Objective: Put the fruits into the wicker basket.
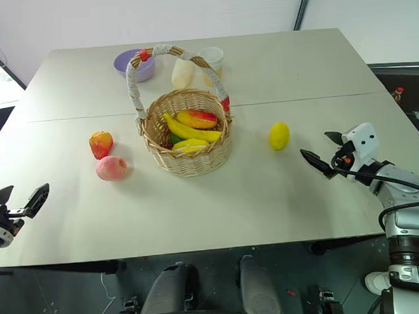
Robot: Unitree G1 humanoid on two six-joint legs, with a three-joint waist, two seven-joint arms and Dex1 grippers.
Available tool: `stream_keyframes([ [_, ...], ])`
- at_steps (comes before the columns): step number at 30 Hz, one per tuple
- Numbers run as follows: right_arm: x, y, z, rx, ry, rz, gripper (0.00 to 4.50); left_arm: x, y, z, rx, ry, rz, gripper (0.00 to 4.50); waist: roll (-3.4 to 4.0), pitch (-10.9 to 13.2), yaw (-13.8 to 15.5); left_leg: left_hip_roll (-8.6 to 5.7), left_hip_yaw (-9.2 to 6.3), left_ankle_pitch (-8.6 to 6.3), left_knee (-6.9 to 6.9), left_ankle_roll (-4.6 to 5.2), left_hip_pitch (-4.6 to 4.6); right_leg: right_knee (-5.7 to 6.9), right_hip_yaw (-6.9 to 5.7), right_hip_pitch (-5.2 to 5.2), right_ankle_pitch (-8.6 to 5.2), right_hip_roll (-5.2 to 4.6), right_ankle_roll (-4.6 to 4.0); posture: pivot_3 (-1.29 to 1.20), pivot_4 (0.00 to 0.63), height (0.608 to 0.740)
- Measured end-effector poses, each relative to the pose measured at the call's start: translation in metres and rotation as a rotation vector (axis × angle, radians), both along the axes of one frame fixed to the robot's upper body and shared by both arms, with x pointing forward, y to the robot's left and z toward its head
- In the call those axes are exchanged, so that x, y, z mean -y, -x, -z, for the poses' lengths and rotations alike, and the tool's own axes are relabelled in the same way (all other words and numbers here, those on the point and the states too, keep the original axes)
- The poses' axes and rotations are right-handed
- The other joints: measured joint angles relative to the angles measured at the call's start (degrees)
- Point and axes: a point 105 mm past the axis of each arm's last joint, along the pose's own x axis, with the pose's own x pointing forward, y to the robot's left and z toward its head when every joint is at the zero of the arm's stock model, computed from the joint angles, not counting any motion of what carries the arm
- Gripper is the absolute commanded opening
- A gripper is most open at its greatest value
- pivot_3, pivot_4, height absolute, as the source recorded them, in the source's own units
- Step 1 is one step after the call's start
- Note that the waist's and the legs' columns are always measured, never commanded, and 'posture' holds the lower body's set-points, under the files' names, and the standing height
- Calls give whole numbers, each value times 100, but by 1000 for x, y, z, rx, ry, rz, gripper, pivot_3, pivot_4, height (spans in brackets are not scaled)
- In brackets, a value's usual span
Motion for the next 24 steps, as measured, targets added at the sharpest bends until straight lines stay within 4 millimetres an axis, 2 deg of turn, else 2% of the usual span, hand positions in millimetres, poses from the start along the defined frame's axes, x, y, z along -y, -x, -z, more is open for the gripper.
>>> stream_keyframes([
  [16,-12,-9,-9,35,-7,-37,4489,-2,-3,-2,0,-3,-18,4500,0,0,-2,0,-1,0,0,0,0,2,0,0,1,-1,1,0,150,740],
  [18,-20,-11,-18,55,-3,-61,4489,6,-6,-5,9,-6,9,4500,0,0,-4,0,0,0,0,0,0,2,0,-1,1,-3,2,0,150,740],
  [22,-46,-10,-44,126,2,-162,4489,32,-20,-22,62,26,119,4500,0,-1,9,1,-7,0,0,-1,0,5,-2,0,1,-8,2,0,150,740],
  [24,-58,-8,-49,129,6,-206,4489,45,-24,-29,72,45,181,4500,0,0,8,1,-7,0,0,0,-1,4,-2,0,8,-9,15,0,150,740],
])
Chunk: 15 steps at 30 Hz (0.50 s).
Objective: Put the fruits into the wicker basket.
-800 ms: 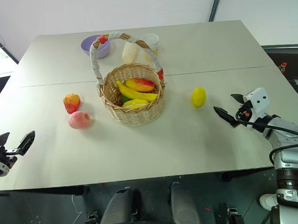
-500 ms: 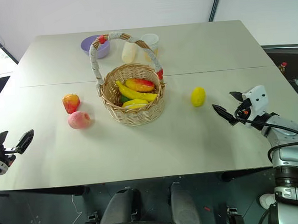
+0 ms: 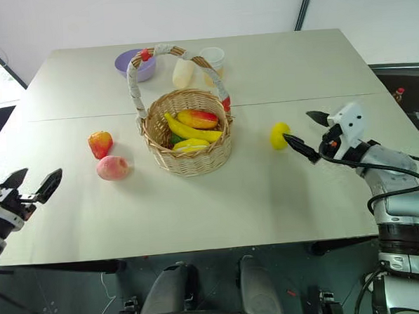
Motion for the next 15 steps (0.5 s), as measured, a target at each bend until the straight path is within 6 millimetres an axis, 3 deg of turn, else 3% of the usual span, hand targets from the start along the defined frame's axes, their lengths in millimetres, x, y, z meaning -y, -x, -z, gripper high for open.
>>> stream_keyframes([
  [4,-20,8,-8,-8,12,-86,4489,32,-11,-3,-54,-28,146,4500,1,1,6,-3,0,0,0,0,-1,0,0,-1,0,4,0,0,150,740],
  [7,-46,25,-19,-22,33,-211,4489,50,-21,1,-110,-79,232,4500,1,1,7,-2,-3,0,0,0,-2,0,-3,-1,-4,8,-7,0,150,740],
  [11,-90,55,-23,-60,58,-422,4489,61,-38,-1,-137,-148,288,4500,1,1,-14,0,-3,0,0,0,-1,0,-3,-2,-5,15,-9,0,150,740],
  [15,-110,69,-22,-86,56,-508,4489,68,-49,6,-190,-197,334,4500,0,2,6,-2,-3,0,0,0,-2,0,-4,-2,-5,14,-8,0,150,740],
])
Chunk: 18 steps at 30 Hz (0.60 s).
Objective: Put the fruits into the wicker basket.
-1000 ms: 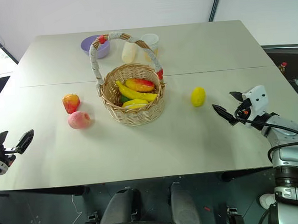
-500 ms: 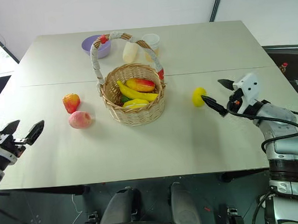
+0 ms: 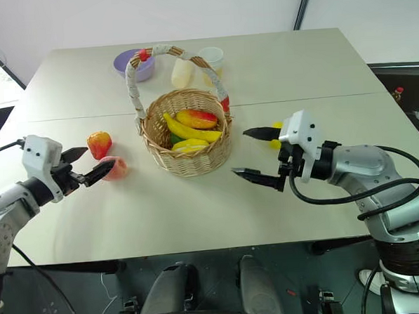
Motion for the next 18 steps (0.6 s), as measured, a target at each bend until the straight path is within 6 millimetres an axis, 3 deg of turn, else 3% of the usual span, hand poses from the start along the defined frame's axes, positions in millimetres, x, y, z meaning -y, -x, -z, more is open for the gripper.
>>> stream_keyframes([
  [5,-26,11,5,-18,-26,-81,4489,23,-17,13,-76,-109,111,4500,-3,1,12,-6,0,0,0,0,-3,-1,-1,0,5,0,10,0,150,740],
  [12,-36,15,10,-34,-32,-109,4489,32,-32,26,-146,-183,155,4500,-5,2,-10,-7,0,0,0,0,-5,1,-1,-6,7,8,14,0,150,740],
  [15,-40,16,12,-39,-36,-116,4500,32,-36,26,-154,-200,154,3590,-5,2,0,-6,0,0,1,0,-5,1,-2,-6,7,8,14,0,150,740],
  [18,-42,16,13,-39,-39,-117,4500,32,-37,26,-157,-204,153,2234,-5,3,2,-6,0,0,1,0,-6,1,-1,-5,8,6,15,0,150,740],
])
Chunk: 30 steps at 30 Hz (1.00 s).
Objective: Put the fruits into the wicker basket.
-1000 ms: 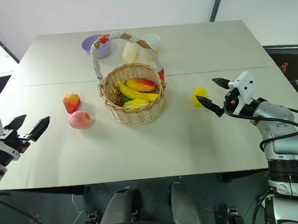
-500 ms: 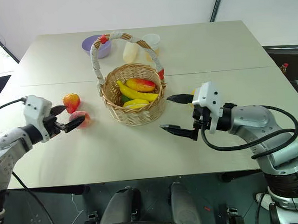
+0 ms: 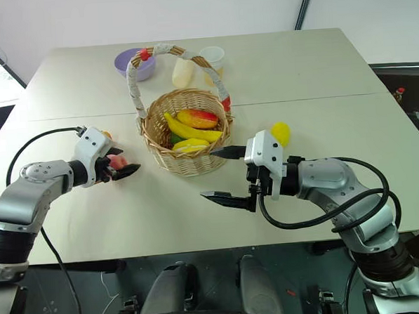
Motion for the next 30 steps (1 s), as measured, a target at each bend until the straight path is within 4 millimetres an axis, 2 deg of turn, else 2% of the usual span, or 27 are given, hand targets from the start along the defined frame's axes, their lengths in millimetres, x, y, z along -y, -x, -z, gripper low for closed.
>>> stream_keyframes([
  [1,0,0,0,2,-2,1,4500,0,0,0,0,-3,0,2035,0,0,0,1,0,0,0,0,0,0,0,0,0,-1,0,0,150,740],
  [5,0,-2,-2,19,2,7,4500,-4,2,-2,-1,-20,-7,2035,0,0,-17,1,0,0,0,0,0,0,0,-1,0,1,0,0,150,740],
  [7,0,-3,-3,33,5,12,4500,-12,7,-8,15,2,-26,2035,-5,3,-32,5,0,0,0,0,0,2,0,-3,0,1,0,0,150,740],
  [9,3,-6,-5,45,9,25,4500,-20,13,-23,60,58,-42,2035,-10,6,-30,11,-1,0,0,0,-1,2,0,-5,0,1,0,0,150,740],
  [11,8,-10,-7,55,19,43,4500,-23,25,-51,140,147,-23,2035,-16,10,-16,12,0,0,0,0,-4,1,-1,-6,0,-5,-1,0,150,740],
  [14,14,-17,-12,80,23,66,4500,-13,39,-95,252,250,42,2035,-18,10,25,2,-5,0,1,-1,-2,0,-4,2,0,-15,0,0,150,740],
  [16,18,-22,-15,87,30,79,4500,7,44,-116,305,290,111,2035,-18,10,49,-3,-8,0,7,-1,-1,-1,-7,10,0,-19,0,0,150,740],
  [18,22,-27,-16,93,35,94,4500,36,39,-128,357,330,174,2035,-19,10,90,-9,-8,0,13,-1,1,-2,-7,15,1,-20,2,0,150,740],
  [20,25,-32,-18,107,41,109,4500,82,25,-132,394,384,233,2035,-23,8,156,-23,-7,1,21,-1,0,-3,-7,23,5,-15,9,0,150,740],
  [22,23,-32,-22,127,38,103,4500,127,13,-123,381,422,276,2035,-26,7,148,-30,-6,-1,21,2,-3,-9,-1,22,8,-14,14,0,150,740],
  [24,22,-33,-24,135,34,101,4500,148,6,-110,350,414,287,2035,-26,8,57,-24,4,-5,15,9,-4,-8,12,7,7,-5,13,0,150,740],
  [26,23,-33,-23,137,36,110,4500,150,-1,-100,327,403,269,2948,-25,8,-34,-12,3,-5,2,9,-6,-2,16,-12,3,10,6,0,150,740],
  [27,23,-34,-23,137,35,115,4500,149,-3,-97,324,394,262,3220,-25,8,-46,-7,0,-5,-1,9,-6,5,16,-17,-1,16,-2,0,150,740],
  [29,22,-35,-23,138,29,121,4500,149,-5,-96,325,396,258,4364,-24,9,-33,0,-9,-3,-1,7,-6,16,10,-20,-7,27,-11,0,150,740],
  [30,22,-35,-24,138,26,123,4500,148,-5,-96,326,400,259,4468,-24,9,-22,0,-13,0,-1,2,-5,18,8,-19,-7,28,-12,0,150,740],
])
